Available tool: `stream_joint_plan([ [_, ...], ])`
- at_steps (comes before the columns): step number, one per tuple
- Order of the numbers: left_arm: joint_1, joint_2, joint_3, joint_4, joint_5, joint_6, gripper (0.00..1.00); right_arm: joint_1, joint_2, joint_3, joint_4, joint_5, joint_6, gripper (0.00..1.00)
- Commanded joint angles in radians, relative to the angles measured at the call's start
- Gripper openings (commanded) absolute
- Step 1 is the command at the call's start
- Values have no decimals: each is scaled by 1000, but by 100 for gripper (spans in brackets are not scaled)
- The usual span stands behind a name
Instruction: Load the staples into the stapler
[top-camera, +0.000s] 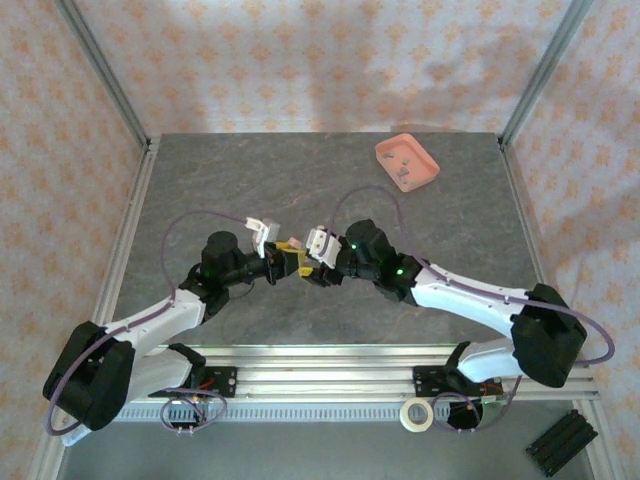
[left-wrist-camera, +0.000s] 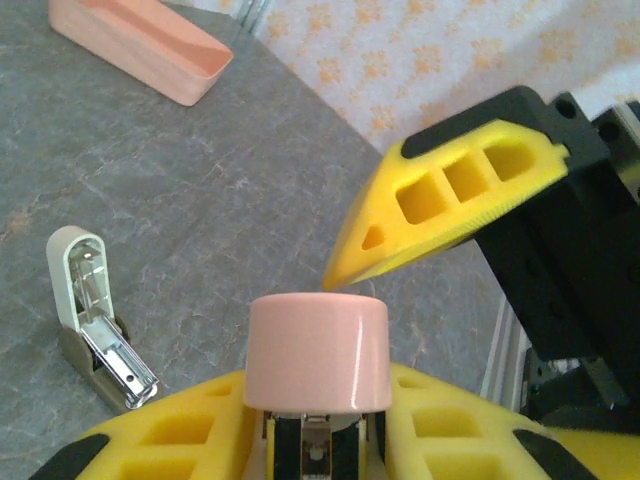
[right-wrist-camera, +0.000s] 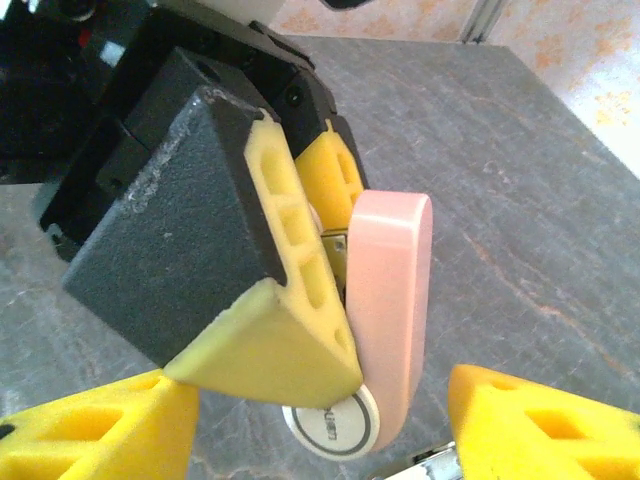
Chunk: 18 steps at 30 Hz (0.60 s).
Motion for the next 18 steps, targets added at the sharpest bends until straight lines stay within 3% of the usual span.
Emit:
stream_joint_plan([
  [1, 2, -17, -20, 39, 76, 154, 0, -28, -70, -1, -42, -88, 37, 66],
  [12, 1, -74, -29, 28, 190, 352, 0, -116, -79, 97, -343, -295, -26, 70],
  [18, -2, -100, 17, -111, 244, 482, 0, -118, -9, 186, -479, -334, -109, 70],
])
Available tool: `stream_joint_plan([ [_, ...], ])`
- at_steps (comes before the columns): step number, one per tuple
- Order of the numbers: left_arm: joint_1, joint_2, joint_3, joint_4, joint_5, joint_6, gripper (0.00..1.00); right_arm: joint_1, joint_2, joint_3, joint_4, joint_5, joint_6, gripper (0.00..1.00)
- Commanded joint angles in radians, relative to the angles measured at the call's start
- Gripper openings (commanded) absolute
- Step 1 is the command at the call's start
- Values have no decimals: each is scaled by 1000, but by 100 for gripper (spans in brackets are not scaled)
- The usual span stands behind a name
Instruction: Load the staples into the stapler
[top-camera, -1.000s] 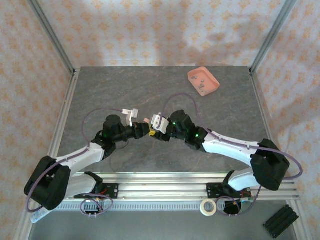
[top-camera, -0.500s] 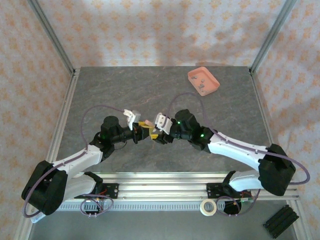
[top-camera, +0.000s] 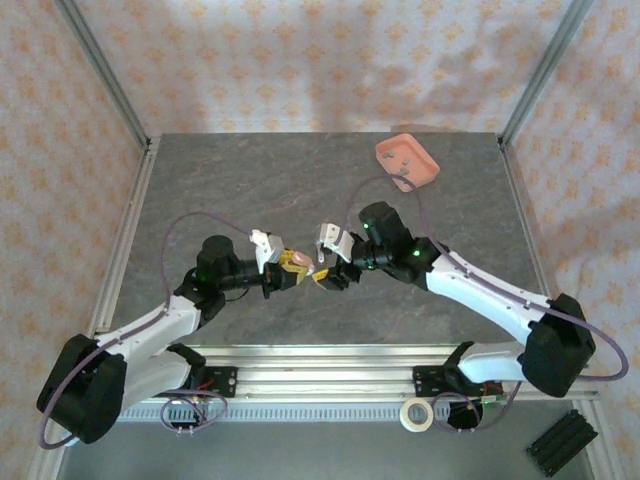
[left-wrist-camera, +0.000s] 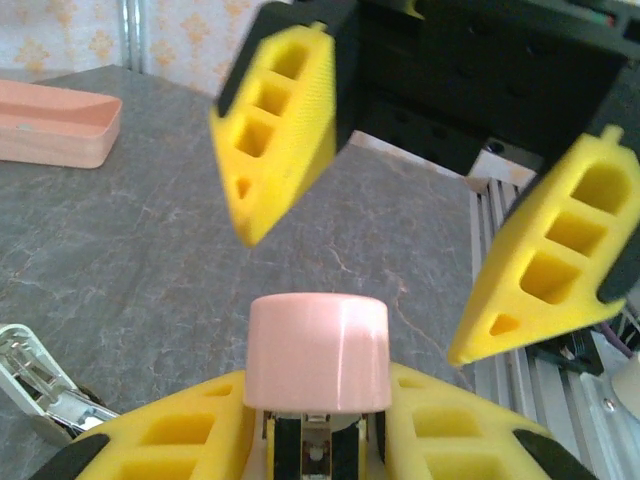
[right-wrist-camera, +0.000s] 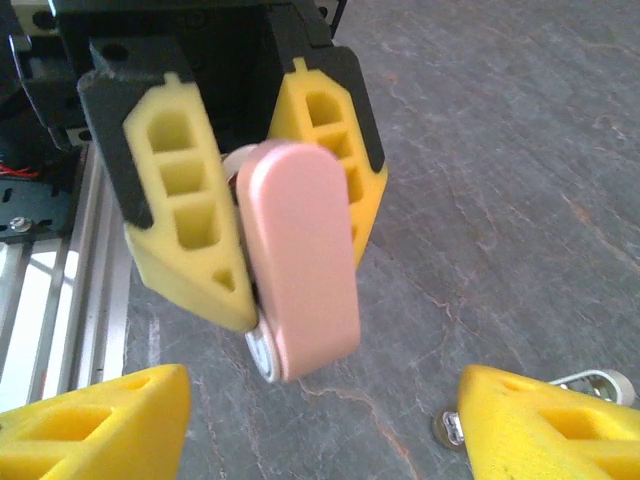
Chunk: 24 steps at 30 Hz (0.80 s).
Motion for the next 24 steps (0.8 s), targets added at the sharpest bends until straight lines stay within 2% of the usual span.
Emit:
stream_joint_plan([
  [1, -3, -23, 47, -76, 65, 122, 0, -3, 31, 48, -100, -64, -59, 70],
  [7, -9, -23, 58, -94, 92, 149, 0, -3, 74, 94, -155, -106, -94, 70],
  [14, -11, -28, 72, -152, 75, 207, 0, -2, 64, 108, -177, -107, -91, 70],
  [19, -18, -37, 112, -305, 45, 334, 0, -4, 26, 83, -122, -94, 0, 70],
  [24, -21, -37, 135, -376, 3, 404, 0, -3, -24, 42, -49, -72, 130, 70],
])
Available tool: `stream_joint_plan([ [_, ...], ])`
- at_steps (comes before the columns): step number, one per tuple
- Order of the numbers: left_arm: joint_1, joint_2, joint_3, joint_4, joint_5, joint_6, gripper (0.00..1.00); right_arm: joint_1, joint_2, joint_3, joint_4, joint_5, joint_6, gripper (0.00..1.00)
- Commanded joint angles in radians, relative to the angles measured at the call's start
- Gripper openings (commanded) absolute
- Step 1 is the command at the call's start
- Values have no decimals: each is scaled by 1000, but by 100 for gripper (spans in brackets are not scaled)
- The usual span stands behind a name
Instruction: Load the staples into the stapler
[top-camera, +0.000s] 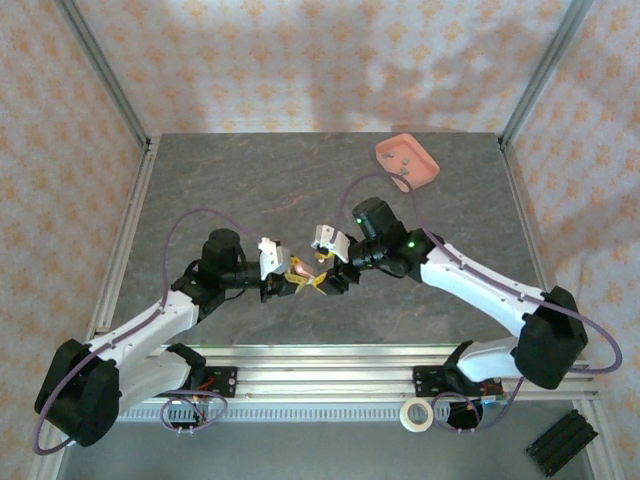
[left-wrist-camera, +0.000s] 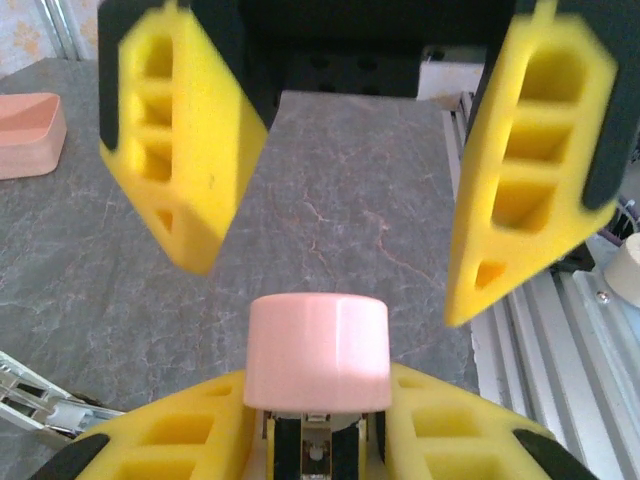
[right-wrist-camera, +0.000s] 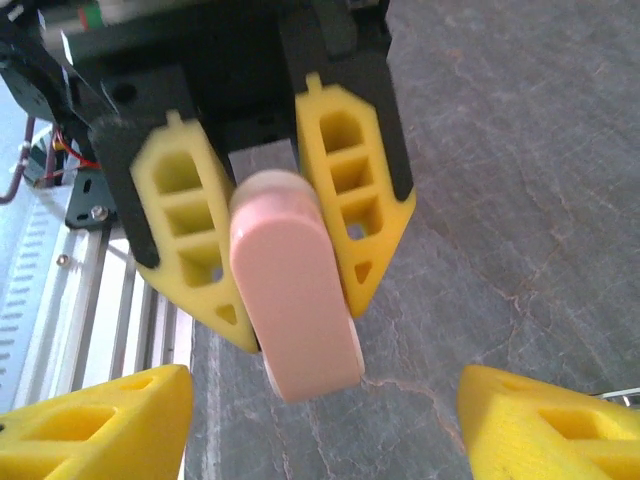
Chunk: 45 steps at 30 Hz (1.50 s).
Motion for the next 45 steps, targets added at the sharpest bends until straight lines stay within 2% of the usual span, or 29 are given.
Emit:
stream_joint_plan([
  [1, -9, -23, 38, -86, -57, 100, 0, -2, -68, -31, 76, 27, 147, 69],
  [9, -16, -41, 45, -154, -135, 195, 0, 11, -130, -72, 133, 177, 511, 66],
  [12, -18, -43, 52, -177, -146, 219, 0, 48, -130, -63, 113, 253, 584, 68],
  [18, -23, -45, 50, -179, -162, 232, 0, 100, -111, -45, 125, 320, 712, 74],
  [35, -40, -31, 56, -163, -180, 221, 0, 137, 1, -43, 224, 277, 815, 79],
  [45, -50, -29, 49, -102, -170, 167, 0, 137, 19, -88, 252, 333, 853, 79],
])
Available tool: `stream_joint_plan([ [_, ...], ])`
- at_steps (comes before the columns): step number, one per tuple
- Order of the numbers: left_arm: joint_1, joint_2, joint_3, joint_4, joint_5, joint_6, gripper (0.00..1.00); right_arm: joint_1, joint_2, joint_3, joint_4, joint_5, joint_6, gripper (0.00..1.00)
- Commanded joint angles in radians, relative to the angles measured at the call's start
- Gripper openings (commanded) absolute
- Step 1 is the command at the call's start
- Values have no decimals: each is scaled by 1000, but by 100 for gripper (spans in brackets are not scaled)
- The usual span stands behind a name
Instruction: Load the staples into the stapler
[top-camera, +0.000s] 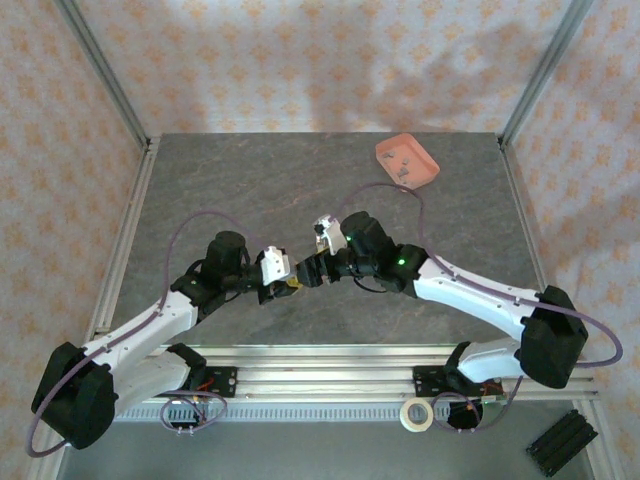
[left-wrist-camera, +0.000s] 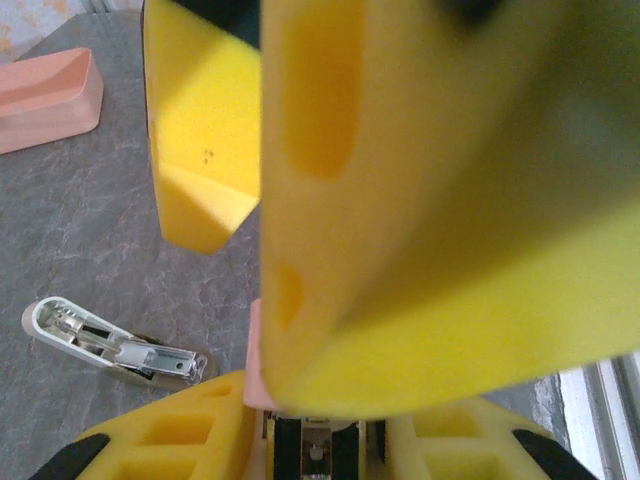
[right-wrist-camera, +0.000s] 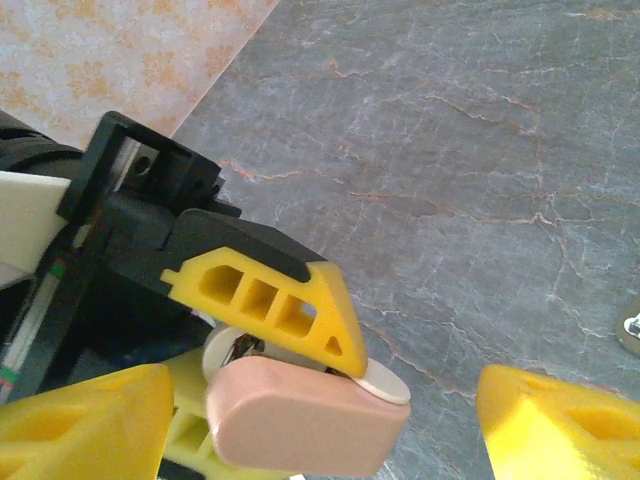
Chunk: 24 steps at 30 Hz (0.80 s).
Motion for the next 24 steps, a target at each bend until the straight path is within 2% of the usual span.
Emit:
stream_joint_plan([
  [1, -9, -9, 24, 53, 1, -24, 0, 6, 17, -19, 34, 41, 25, 79],
  [13, -16, -17, 28, 48, -10, -28, 0, 3, -19, -50, -27, 194, 39, 78],
  [24, -21, -9, 29, 56, -12, -28, 0, -63, -86, -127, -11, 179, 102, 77],
])
